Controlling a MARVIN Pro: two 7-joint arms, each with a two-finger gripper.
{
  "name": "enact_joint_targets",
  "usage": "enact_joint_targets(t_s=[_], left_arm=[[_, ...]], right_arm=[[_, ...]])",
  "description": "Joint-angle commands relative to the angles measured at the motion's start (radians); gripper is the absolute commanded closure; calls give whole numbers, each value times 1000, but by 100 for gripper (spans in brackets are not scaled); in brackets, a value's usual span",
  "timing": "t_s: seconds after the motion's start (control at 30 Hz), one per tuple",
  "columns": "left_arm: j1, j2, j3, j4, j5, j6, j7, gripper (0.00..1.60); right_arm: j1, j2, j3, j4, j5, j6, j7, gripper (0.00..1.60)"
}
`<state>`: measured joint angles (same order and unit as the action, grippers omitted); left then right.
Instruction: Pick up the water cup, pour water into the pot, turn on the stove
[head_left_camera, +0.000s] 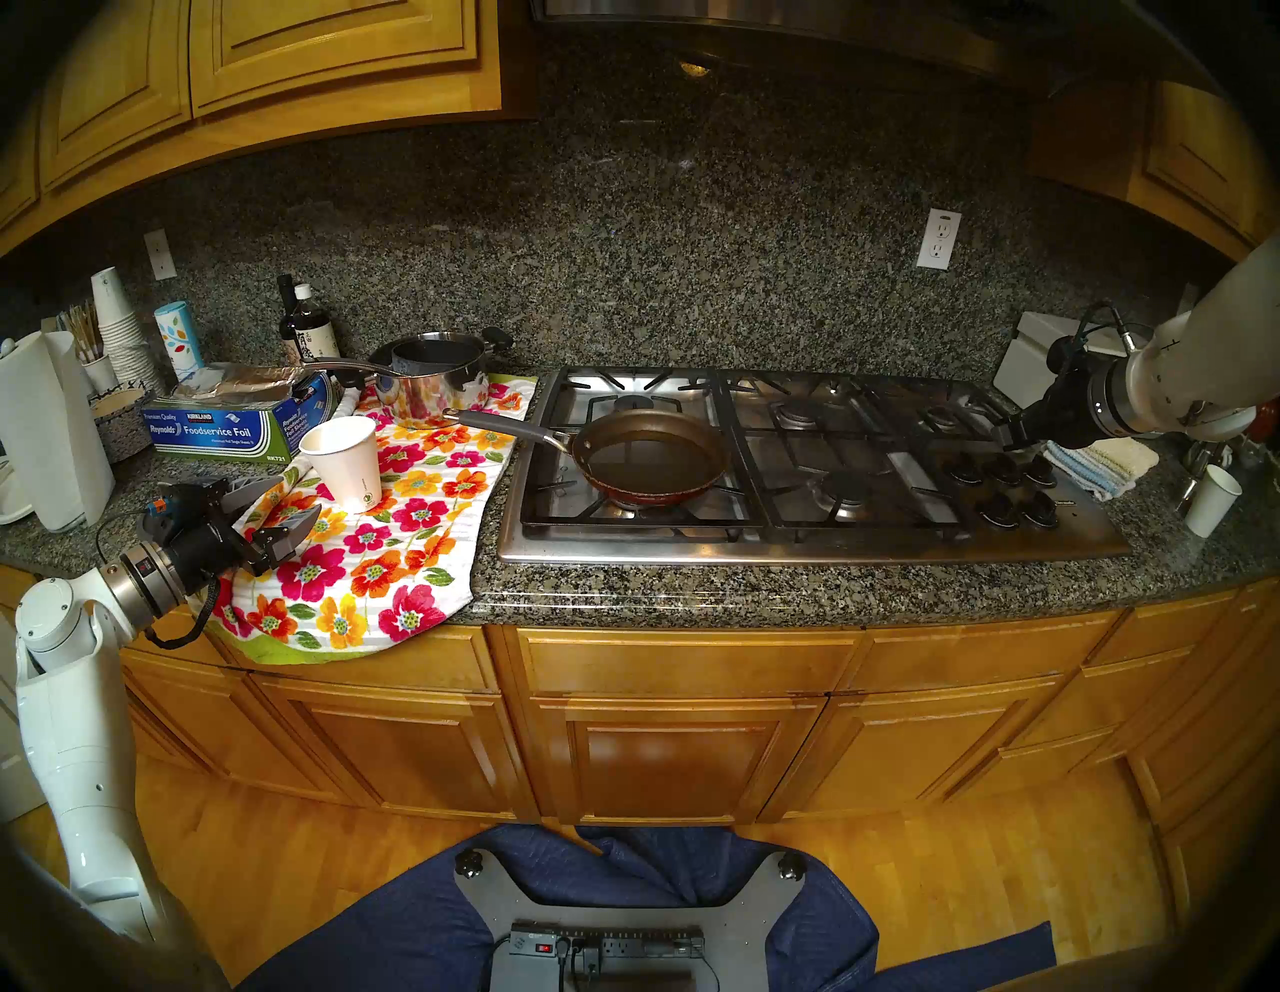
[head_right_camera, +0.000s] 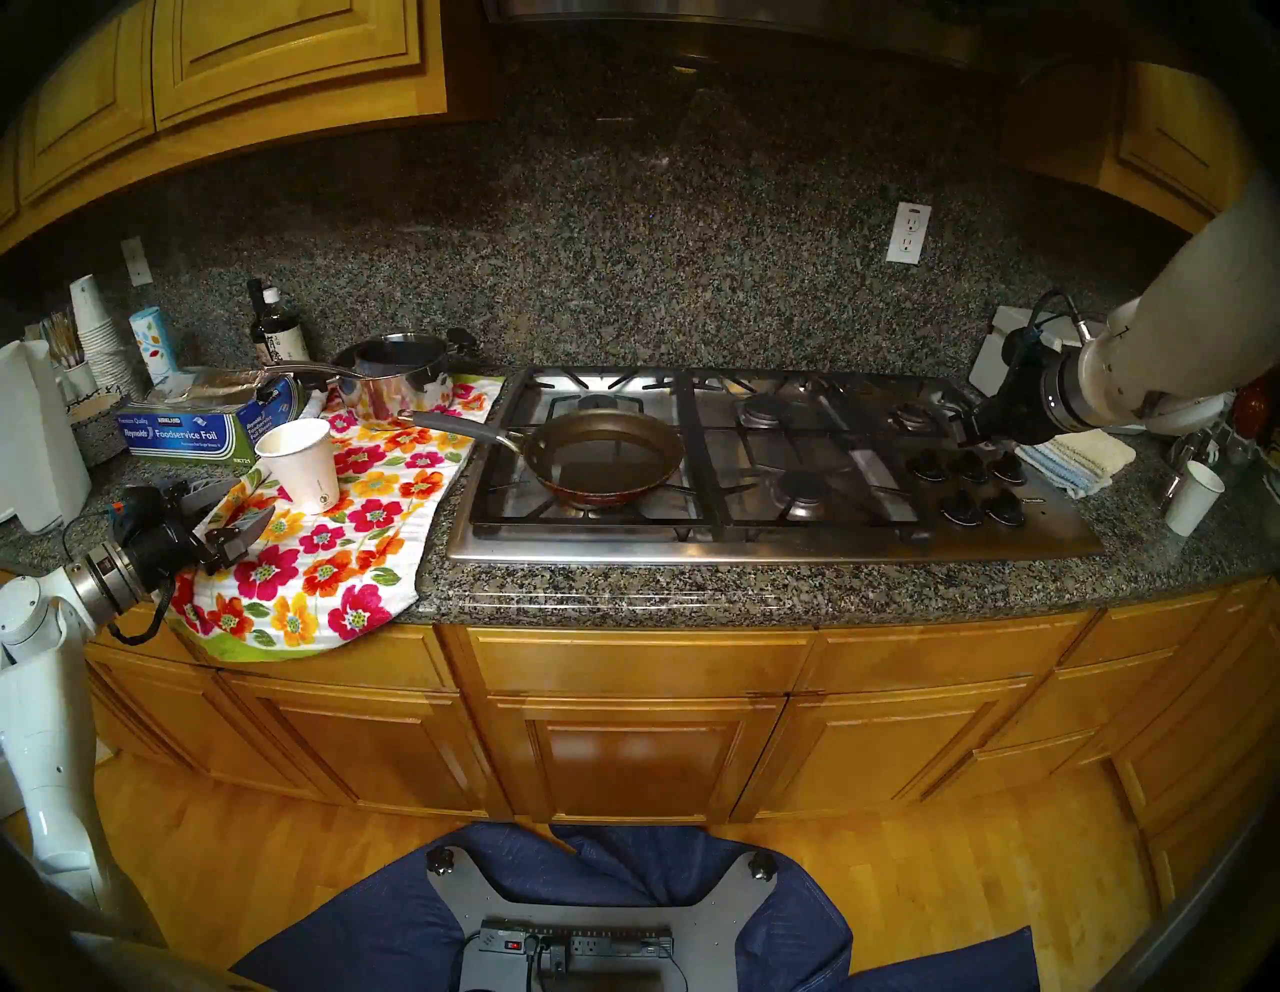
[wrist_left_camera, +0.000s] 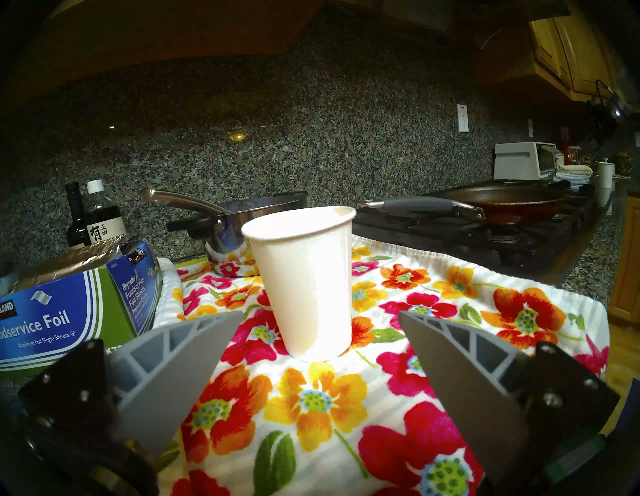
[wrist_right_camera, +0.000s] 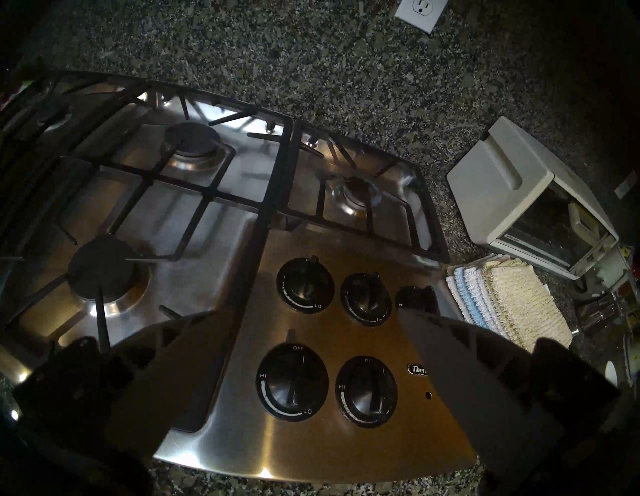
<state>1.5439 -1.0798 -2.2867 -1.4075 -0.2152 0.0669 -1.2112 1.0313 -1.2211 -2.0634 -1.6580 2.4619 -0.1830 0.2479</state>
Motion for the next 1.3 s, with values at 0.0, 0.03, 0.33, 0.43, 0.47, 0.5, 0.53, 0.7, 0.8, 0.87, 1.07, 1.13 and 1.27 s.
enact_joint_targets(t_s=[0.0, 0.03, 0.33, 0.43, 0.47, 0.5, 0.53, 0.7, 0.8, 0.87, 1.07, 1.13, 1.27], left_arm=[[-24, 11, -11, -24, -14, 2, 2, 0], [-24, 11, -11, -24, -14, 2, 2, 0], [-24, 11, -11, -24, -14, 2, 2, 0], [-24, 11, -11, -24, -14, 2, 2, 0], [-24, 11, -11, -24, -14, 2, 2, 0], [-24, 11, -11, -24, -14, 2, 2, 0], [-24, 11, -11, -24, -14, 2, 2, 0], [-24, 11, -11, -24, -14, 2, 2, 0], [-24, 11, -11, -24, -13, 2, 2, 0], [-24, 11, -11, -24, -13, 2, 2, 0], [-24, 11, -11, -24, -13, 2, 2, 0], [-24, 11, -11, -24, -13, 2, 2, 0], [-24, 11, -11, -24, -13, 2, 2, 0]], right_arm=[[-8, 2, 3, 7, 3, -30, -28, 0], [-12, 3, 4, 5, 4, -32, -30, 0], [-49, 11, 15, -1, 7, -60, -48, 0], [-63, 17, 19, 1, 8, -70, -52, 0], [-70, 20, 21, 3, 8, -74, -53, 0], [-77, 23, 23, 6, 9, -78, -55, 0], [-84, 25, 25, 9, 10, -80, -57, 0], [-116, 37, 34, 30, 14, -87, -63, 0], [-127, 44, 38, 38, 18, -91, -63, 0], [-136, 55, 45, 47, 24, -94, -59, 0], [-154, 79, 62, 81, 46, -81, -46, 0], [-160, 90, 67, 96, 55, -68, -34, 0], [-171, 106, 73, 116, 64, -56, -16, 0]])
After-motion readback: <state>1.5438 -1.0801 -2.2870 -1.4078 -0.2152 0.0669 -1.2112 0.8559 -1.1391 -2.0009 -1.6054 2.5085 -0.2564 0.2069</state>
